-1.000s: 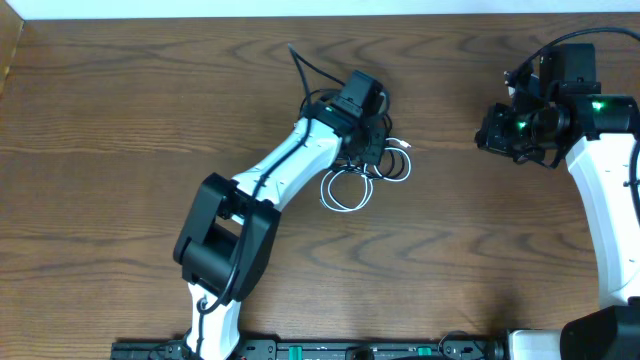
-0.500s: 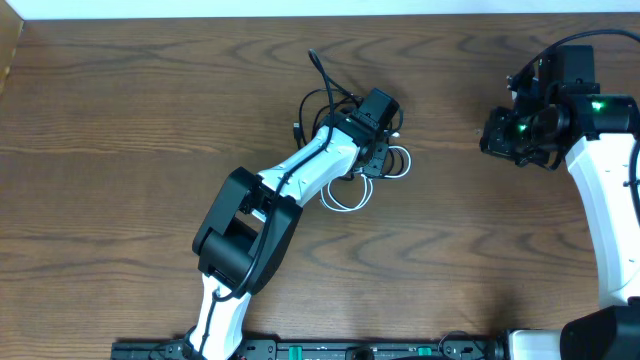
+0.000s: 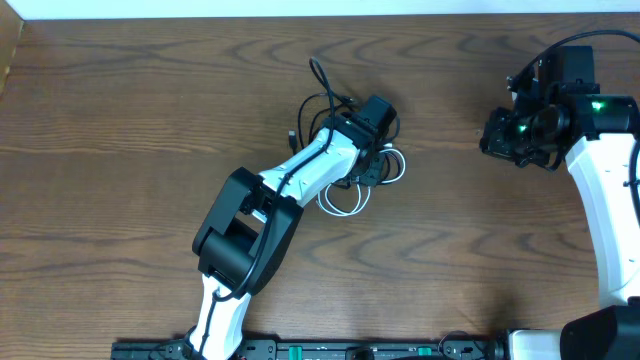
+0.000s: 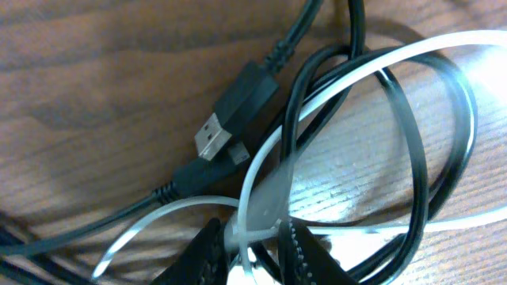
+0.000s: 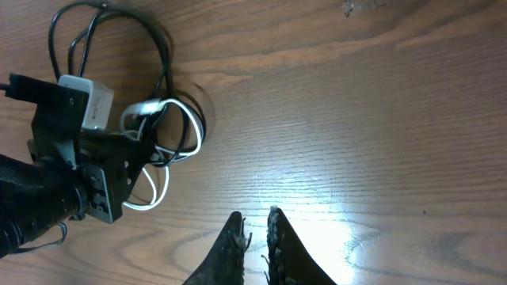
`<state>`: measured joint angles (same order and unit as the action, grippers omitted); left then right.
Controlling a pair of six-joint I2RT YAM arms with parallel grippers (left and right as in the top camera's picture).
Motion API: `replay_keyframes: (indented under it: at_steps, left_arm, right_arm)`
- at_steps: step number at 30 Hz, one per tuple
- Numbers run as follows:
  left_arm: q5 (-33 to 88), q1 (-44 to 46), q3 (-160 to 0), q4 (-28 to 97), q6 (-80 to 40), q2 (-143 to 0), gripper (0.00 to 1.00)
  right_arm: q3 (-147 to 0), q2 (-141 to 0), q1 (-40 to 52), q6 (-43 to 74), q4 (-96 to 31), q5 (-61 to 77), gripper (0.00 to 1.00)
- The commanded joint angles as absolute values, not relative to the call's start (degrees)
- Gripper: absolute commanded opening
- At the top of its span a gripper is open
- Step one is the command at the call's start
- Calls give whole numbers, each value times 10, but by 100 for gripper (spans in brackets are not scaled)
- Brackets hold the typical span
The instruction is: Untangle cables
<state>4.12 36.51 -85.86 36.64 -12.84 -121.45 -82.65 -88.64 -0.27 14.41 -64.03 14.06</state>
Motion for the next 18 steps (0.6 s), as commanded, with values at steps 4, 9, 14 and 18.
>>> replay_keyframes:
  at_steps: [4, 9, 14, 18]
  left_arm:
    - [75, 367, -838, 383, -129, -1225, 7]
    - [39, 367, -841, 382, -129, -1187, 7]
    - [43, 364, -848, 373, -134, -1080, 7]
    - [45, 364, -849, 361, -174, -984, 7]
  right_arm:
    - [-824, -883, -4, 140, -643, 136, 7]
    - [-824, -883, -4, 123, -643, 136, 7]
    - [-824, -883, -3, 119, -642, 137, 7]
    - [-824, -883, -3, 106, -636, 141, 7]
